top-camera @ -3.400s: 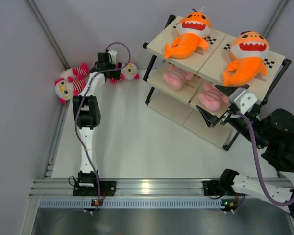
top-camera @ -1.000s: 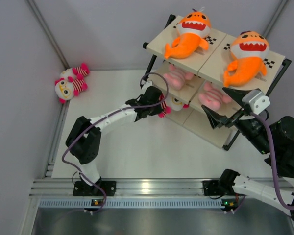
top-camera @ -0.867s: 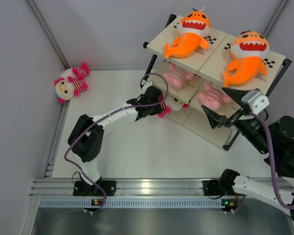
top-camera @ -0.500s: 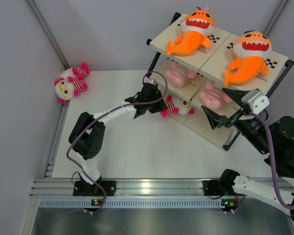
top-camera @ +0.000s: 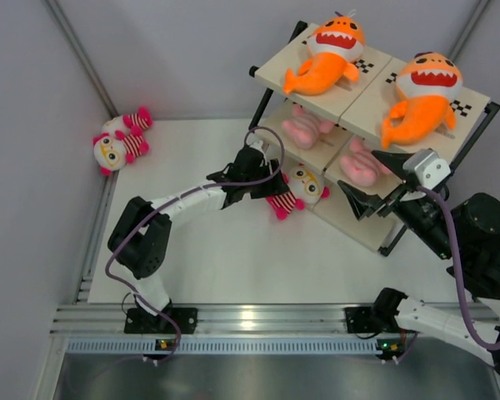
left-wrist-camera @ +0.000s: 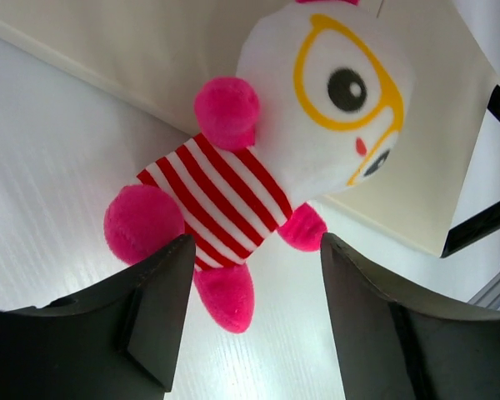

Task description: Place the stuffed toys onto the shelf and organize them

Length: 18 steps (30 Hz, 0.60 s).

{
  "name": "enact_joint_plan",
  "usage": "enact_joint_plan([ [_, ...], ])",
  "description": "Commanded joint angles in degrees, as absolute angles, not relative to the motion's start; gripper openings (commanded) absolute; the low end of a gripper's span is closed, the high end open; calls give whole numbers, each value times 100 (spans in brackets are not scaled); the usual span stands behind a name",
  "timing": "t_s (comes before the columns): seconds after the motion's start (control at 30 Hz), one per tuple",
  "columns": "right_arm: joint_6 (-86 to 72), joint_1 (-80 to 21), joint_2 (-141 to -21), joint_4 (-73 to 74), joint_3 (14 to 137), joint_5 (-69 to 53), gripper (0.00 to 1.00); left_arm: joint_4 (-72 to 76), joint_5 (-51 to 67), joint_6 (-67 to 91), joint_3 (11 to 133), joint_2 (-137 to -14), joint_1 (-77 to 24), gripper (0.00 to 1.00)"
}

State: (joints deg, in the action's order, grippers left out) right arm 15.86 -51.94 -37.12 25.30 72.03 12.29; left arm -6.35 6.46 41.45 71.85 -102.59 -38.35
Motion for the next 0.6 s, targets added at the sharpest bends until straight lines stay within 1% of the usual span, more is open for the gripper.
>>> enact_joint_plan([
  [0.0, 1433, -5142, -3823, 2619, 7436, 1178, 87, -334, 633, 3815, 7067, -9765, -3841, 68],
  [0.1, 1406, -5142, -3919, 2698, 7471, 1186, 87, -623, 493, 3508, 7040, -9528, -3841, 68],
  [0.23, 1319, -5150, -4288, 3075, 7734, 1274, 85, -1107, 343, 2814, 6979, -8862, -3823, 68],
  [0.27, 1292, -5142, -4376, 3181, 7874, 1266, 85, -1203, 438, 2273, 6944, -8738, -3797, 68],
  [0.37, 1239, -5168, -4815, 3454, 8076, 1353, 85, -1905, 483, 1454, 6961, -8254, -3622, 72],
  [0.4, 1239, -5255, -5025, 3498, 8112, 1423, 85, -2281, 492, 1398, 6961, -8149, -3412, 72],
  [0.47, 1265, -5404, -5220, 3577, 8121, 1835, 85, -2539, 553, 1293, 6865, -7797, -3087, 72],
  [0.5, 1309, -5658, -5430, 3595, 8104, 2028, 85, -2636, 667, 1231, 6795, -7561, -2676, 72],
  [0.57, 1397, -6001, -5676, 3595, 8034, 2617, 85, -2724, 546, 960, 6576, -7357, -2243, 72],
])
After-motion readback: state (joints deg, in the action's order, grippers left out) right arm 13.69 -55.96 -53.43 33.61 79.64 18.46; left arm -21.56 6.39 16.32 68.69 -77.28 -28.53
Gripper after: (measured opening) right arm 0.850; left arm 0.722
